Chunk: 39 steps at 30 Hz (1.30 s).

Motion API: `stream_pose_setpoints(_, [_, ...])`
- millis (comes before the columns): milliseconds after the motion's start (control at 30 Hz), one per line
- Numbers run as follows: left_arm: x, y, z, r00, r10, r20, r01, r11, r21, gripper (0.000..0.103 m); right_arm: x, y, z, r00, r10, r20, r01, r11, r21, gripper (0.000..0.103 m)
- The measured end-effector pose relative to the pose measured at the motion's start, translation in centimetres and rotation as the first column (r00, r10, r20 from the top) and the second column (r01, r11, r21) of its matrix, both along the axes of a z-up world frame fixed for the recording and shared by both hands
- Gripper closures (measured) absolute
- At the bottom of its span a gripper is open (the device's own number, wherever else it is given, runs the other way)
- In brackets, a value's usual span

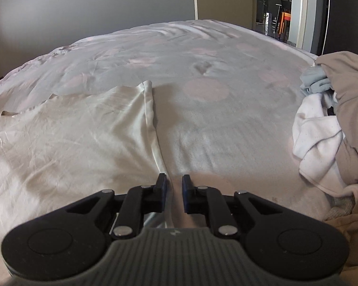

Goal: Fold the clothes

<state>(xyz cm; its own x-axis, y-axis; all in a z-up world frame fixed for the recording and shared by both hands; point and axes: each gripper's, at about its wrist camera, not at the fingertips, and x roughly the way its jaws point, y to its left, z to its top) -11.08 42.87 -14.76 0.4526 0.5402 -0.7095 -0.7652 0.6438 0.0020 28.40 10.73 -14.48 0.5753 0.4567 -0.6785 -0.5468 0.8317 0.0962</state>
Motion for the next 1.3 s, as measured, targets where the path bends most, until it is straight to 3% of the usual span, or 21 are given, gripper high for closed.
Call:
stream_pose_setpoints(100, [-0.7,0.1,0.6,1.0,0.012,0.021,-0.012,1.0,-0.018,0.095,-0.1,-1.8,0.8,0.997,-0.077,-0.026,0.078,0.996,0.032,0.071])
stream_pose_setpoints(167, [-1.4,-0.3,1.0,0.999,0.027,0.035,-0.026,0.999,-0.022,0.091,-0.2,-3.1,1.3,0.991,-0.127,-0.045,0.129,0.99,0.052,0.071])
stream_pose_setpoints(333, [-3.2,-2.5,2.2,0.999,0.012,0.051,-0.011,1.0,-0.006,0.087,-1.0,-7.2,2.3,0.953,-0.183,-0.243,0.236,0.949,0.207,0.058])
stream_pose_setpoints(667, [-6.9,-4.4,2.2,0.994,0.078,0.077,-0.07,0.992,-0.109,0.087,-3.6,-8.2,1.7,0.89,-0.186,-0.416,0.257,0.959,0.122,0.058])
stream_pose_setpoints(733, [-7.3,-4.5,2.6,0.993,0.082,0.089,-0.072,0.991,-0.111,0.087,-3.4,-8.0,1.3,0.885,-0.2,-0.42,0.259,0.962,0.088,0.07])
stream_pose_setpoints(767, [-7.5,-4.6,2.8,0.992,0.086,0.098,-0.075,0.991,-0.11,0.087,-3.4,-7.9,1.2,0.885,-0.211,-0.415,0.262,0.962,0.071,0.086])
stream_pose_setpoints(933, [-8.0,-4.9,3.6,0.99,0.088,0.11,-0.076,0.991,-0.106,0.087,-3.4,-8.0,1.3,0.886,-0.248,-0.391,0.286,0.957,0.042,0.092])
stream_pose_setpoints(967, [-8.0,-4.9,3.6,0.991,0.083,0.107,-0.072,0.992,-0.103,0.087,-3.7,-8.0,1.7,0.894,-0.271,-0.357,0.298,0.954,0.023,0.092])
stream_pose_setpoints(1000, [-7.9,-5.0,3.6,0.992,0.077,0.101,-0.067,0.993,-0.098,0.087,-4.0,-8.0,2.2,0.901,-0.299,-0.315,0.315,0.949,-0.001,0.099])
stream_pose_setpoints(1100, [-7.5,-5.2,3.3,0.995,0.062,0.077,-0.055,0.994,-0.094,0.087,-4.2,-9.0,3.5,0.905,-0.339,-0.258,0.362,0.931,0.045,0.088])
stream_pose_setpoints(1133, [-7.3,-5.2,3.2,0.996,0.057,0.07,-0.05,0.994,-0.096,0.087,-3.9,-9.1,3.7,0.911,-0.31,-0.271,0.343,0.935,0.085,0.086])
stream_pose_setpoints(1200, [-6.8,-5.0,3.0,0.997,0.049,0.058,-0.043,0.994,-0.099,0.087,-3.3,-8.8,4.2,0.929,-0.233,-0.287,0.286,0.945,0.161,0.066])
stream_pose_setpoints(1300, [-6.0,-4.7,3.1,0.998,0.044,0.046,-0.039,0.995,-0.096,0.086,-1.6,-6.4,4.8,0.959,-0.107,-0.264,0.165,0.963,0.211,0.057])
